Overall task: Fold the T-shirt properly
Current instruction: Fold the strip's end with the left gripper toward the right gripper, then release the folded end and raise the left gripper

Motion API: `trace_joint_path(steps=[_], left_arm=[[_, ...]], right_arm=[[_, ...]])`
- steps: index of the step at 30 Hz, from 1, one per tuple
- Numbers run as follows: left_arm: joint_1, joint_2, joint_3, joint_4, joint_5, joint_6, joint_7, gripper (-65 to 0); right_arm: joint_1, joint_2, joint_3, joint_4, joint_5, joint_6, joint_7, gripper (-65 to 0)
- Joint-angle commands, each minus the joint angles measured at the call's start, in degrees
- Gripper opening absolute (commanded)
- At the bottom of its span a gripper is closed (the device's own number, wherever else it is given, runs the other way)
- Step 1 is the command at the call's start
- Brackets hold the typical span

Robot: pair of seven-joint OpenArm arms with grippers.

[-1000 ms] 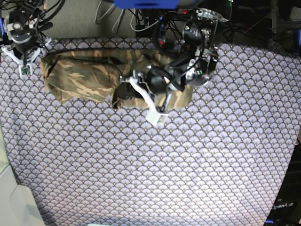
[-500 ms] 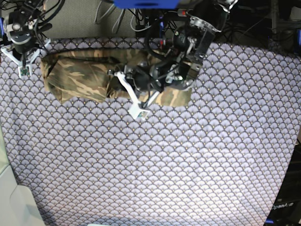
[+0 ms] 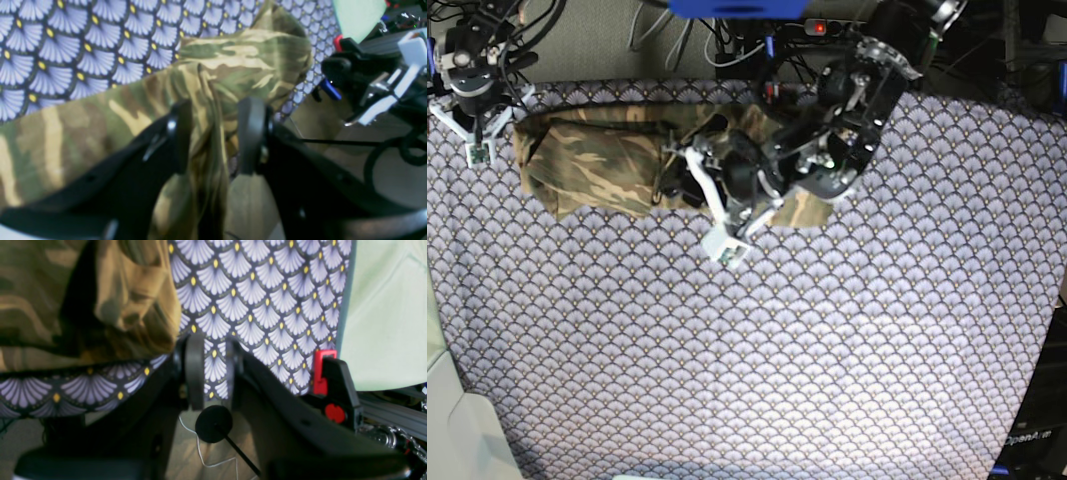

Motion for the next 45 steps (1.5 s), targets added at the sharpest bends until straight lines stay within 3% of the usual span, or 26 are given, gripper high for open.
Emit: trace_joint_path(steps=[1,7,13,21,28,45], left_arm=[[-0.91,-0.08,-1.47,1.36,-0.63,-0.32,-1.14,-42.3],[2.0,0.18,-19.14,1.8,-0.63,-0.32,-2.37,-42.4],[6.74,-2.28,-29.95,2.41,1.12,-0.32,-9.75,-42.5],[10.96,-2.19,-33.91,4.88,9.04,-0.32,-13.97,-42.5],[10.96,-2.19,-33.91,4.61,9.56,-0.32,-13.79,-42.4],[10.87,-2.37,-33.73,-0.13,9.56,-0.67,-13.44,-42.4]], right_arm=[[-0.06,0.45,0.22,0.88,0.09,-0.45,0.89,-52.2],[2.41,0.45,0.65,0.88,-0.96,-0.45,0.72,-52.1],[9.35,0.45,0.3,0.7,-10.46,-0.45,-6.05,-52.0],[12.08,-0.69,0.3,0.88,-11.42,-0.45,-6.85,-46.6],[12.25,-3.86,0.22,4.22,-16.43,-0.45,-6.23,-46.8],[11.99,-4.82,0.22,4.48,-16.52,-0.45,-6.85,-46.5]])
